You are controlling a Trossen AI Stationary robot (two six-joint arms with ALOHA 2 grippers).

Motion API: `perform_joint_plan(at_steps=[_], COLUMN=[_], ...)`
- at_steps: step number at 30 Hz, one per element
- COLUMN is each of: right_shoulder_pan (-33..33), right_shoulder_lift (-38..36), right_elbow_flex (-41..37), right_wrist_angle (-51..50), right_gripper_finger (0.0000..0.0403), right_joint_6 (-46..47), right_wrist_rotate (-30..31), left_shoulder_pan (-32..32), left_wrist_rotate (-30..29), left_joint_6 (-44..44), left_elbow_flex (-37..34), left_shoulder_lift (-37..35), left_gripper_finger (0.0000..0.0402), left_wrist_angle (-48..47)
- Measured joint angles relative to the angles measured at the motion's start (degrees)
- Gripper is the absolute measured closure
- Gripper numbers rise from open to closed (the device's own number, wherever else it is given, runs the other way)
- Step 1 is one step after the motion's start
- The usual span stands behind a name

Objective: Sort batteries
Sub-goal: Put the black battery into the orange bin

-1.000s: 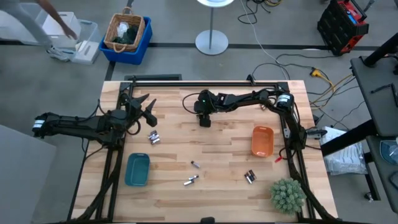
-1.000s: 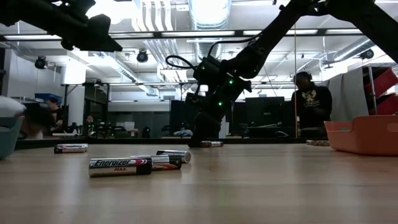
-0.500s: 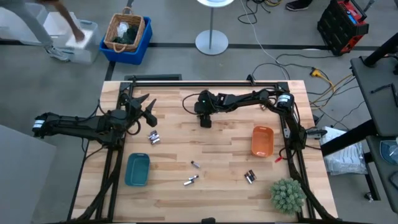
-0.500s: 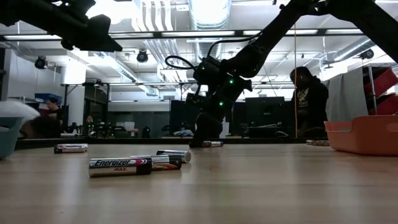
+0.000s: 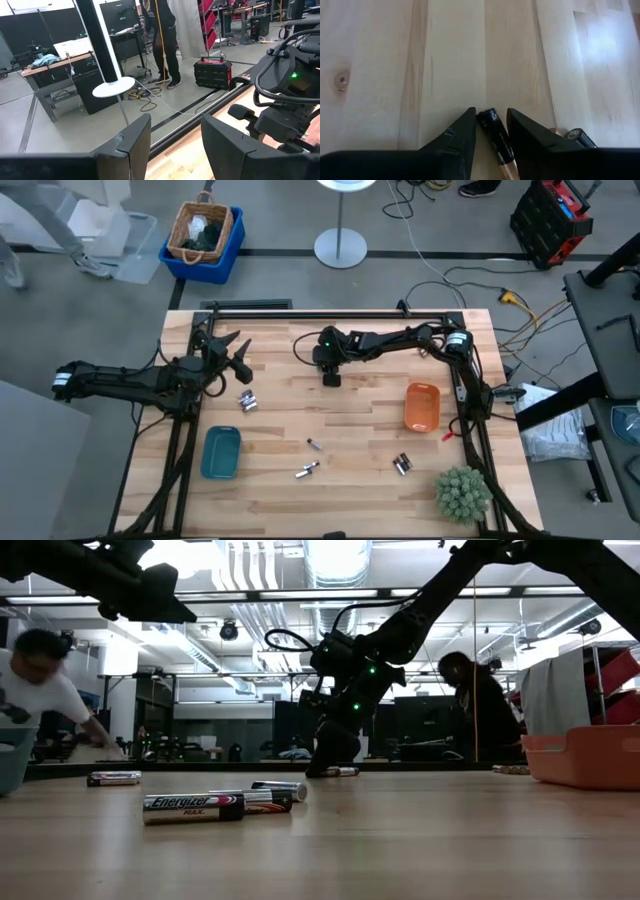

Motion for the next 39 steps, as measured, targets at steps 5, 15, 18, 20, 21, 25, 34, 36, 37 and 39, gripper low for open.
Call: perform_joint_plan(at_steps=[5, 15, 18, 20, 21, 25, 34, 36, 37, 39], right_shoulder_pan=[0.0, -0.02, -0.02, -0.02, -0.02, -0.02, -0.02, -0.02, -0.02, -0.02], right_shoulder_lift=[0.0, -0.02, -0.04, -0.04, -0.04, -0.07, -1.48, -1.89, -2.11, -2.23], right_elbow_flex=[0.0, 0.0, 0.0, 0.0, 0.0, 0.0, -0.2, -0.2, -0.2, -0.2], right_wrist_angle=[-1.06, -1.12, -1.1, -1.1, -1.04, -0.88, -1.44, -1.29, -1.29, -1.25], right_gripper_finger=[0.032, 0.0347, 0.0354, 0.0356, 0.0356, 0.0357, 0.0359, 0.0359, 0.0359, 0.0359], right_joint_6=[-0.09, -0.76, -0.86, -1.23, -1.36, -1.65, -1.65, -1.49, -1.48, -1.39], right_wrist_rotate=[-0.16, -1.18, -1.2, -1.23, -1.21, -1.23, -1.16, -1.17, -1.16, -1.22], left_shoulder_pan=[0.02, 0.02, 0.0, 0.01, 0.01, 0.0, 0.0, 0.0, 0.01, 0.0], left_wrist_rotate=[0.0, -0.01, 0.0, 0.0, -0.01, 0.0, 0.0, 0.0, 0.0, -0.01], left_joint_6=[-0.02, -0.01, -0.02, -0.02, -0.02, -0.02, -0.02, -0.02, -0.02, -0.02], left_elbow_flex=[0.0, 0.0, 0.0, 0.0, 0.0, 0.0, 0.0, 0.0, 0.0, 0.0], left_shoulder_lift=[0.0, 0.0, 0.0, 0.0, 0.0, 0.0, 0.0, 0.0, 0.0, 0.0], left_gripper_finger=[0.0247, 0.0247, 0.0247, 0.0247, 0.0247, 0.0247, 0.0247, 0.0247, 0.0247, 0.0247], left_wrist_angle=[0.0, 0.01, 0.02, 0.01, 0.01, 0.02, 0.0, 0.02, 0.0, 0.01])
